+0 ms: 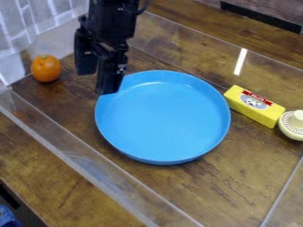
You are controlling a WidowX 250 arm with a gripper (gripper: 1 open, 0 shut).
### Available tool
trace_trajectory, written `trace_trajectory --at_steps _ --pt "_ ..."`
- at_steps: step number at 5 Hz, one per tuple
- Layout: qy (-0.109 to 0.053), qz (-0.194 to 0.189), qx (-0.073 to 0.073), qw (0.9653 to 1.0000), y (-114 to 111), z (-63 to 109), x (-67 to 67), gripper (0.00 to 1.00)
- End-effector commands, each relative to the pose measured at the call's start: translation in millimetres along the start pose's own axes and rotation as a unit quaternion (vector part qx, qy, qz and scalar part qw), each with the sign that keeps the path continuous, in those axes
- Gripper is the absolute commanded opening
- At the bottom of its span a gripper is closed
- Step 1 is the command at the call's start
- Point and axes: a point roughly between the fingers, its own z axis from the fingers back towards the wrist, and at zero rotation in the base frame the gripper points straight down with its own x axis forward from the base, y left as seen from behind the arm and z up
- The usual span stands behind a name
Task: Put the orange ball in the blue tray
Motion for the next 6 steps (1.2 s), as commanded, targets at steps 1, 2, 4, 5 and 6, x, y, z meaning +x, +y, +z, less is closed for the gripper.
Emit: trace_trajectory --at_steps 1,2,4,5,6 --pt "-0.012 -0.009 0.011 0.9998 15 4.8 -3.7 1.0" --pt "-0.015 -0.022 0.018 0.9995 24 3.1 -3.6 1.0" --pt "-0.017 -0.043 0.026 0.9986 37 -1.4 -2.4 1.0" --pt "-0.018 -0.047 0.029 0.9983 44 -2.5 -3.2 1.0" --pt "-0.02 -0.06 0.037 0.9973 52 -3.7 -2.4 1.0"
